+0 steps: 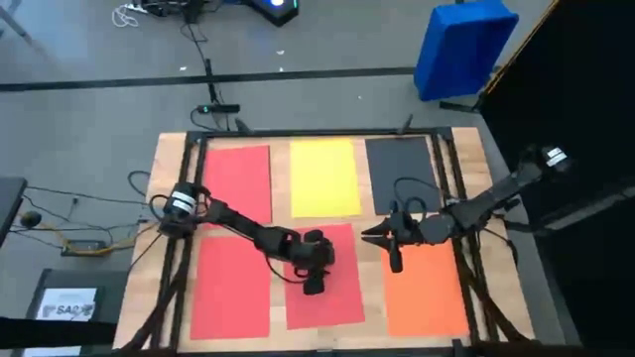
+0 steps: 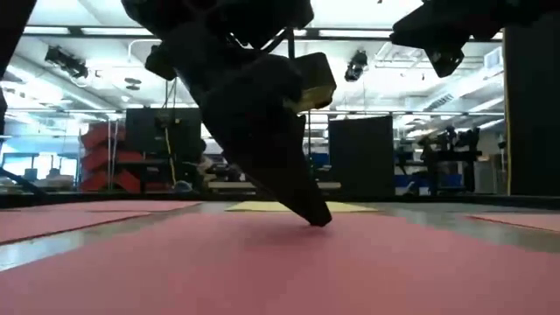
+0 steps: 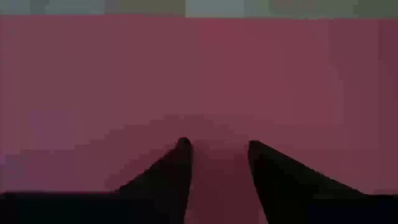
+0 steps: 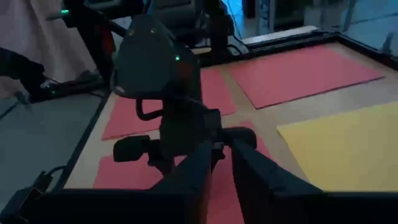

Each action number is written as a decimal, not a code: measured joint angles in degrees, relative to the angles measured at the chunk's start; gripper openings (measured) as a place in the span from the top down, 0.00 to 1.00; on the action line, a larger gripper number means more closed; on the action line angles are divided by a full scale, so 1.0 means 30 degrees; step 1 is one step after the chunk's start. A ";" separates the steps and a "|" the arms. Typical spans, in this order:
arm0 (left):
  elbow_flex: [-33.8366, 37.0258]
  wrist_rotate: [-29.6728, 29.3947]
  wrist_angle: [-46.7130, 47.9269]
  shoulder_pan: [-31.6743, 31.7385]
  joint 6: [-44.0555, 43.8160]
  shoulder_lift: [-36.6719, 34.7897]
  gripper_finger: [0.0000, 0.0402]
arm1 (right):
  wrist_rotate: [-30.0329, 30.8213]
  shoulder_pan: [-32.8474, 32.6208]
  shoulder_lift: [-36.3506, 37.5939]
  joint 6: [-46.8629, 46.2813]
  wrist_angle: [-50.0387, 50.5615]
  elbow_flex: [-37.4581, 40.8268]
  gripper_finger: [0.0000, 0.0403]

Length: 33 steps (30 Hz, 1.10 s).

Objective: Organize paper
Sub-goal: Adjust the red paper

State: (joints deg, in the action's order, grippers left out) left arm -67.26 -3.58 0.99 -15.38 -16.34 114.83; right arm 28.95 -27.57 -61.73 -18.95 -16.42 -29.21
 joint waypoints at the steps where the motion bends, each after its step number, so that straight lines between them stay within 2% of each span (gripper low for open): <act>1: 0.0000 -0.0014 -0.0050 0.0081 0.0095 0.0000 0.65 | -0.0001 0.0000 0.0000 0.0017 -0.0001 0.0000 0.90; 21: 0.0015 -0.0010 -0.2610 0.0627 0.0831 -0.0034 0.65 | -0.0001 0.0000 0.0000 0.0215 -0.0074 -0.0007 0.90; 26: -0.0328 0.0484 -0.1029 0.0632 0.1435 -0.1702 0.65 | -0.0015 0.0014 -0.0007 -0.0096 0.0602 -0.0015 0.90; 30: -0.0318 -0.2394 0.2169 0.0438 0.2568 -0.5015 0.66 | -0.0590 0.0104 -0.0023 -0.0309 0.0960 -0.0015 0.90; 33: 0.0088 -0.4933 0.3283 0.0217 0.3011 -0.7689 0.69 | -0.1128 0.0511 -0.0441 -0.0477 0.0853 -0.0102 0.90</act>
State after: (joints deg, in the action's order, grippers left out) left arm -67.00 -18.37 10.84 -14.73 -7.31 91.76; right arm 25.57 -26.04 -63.06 -20.38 -13.86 -29.52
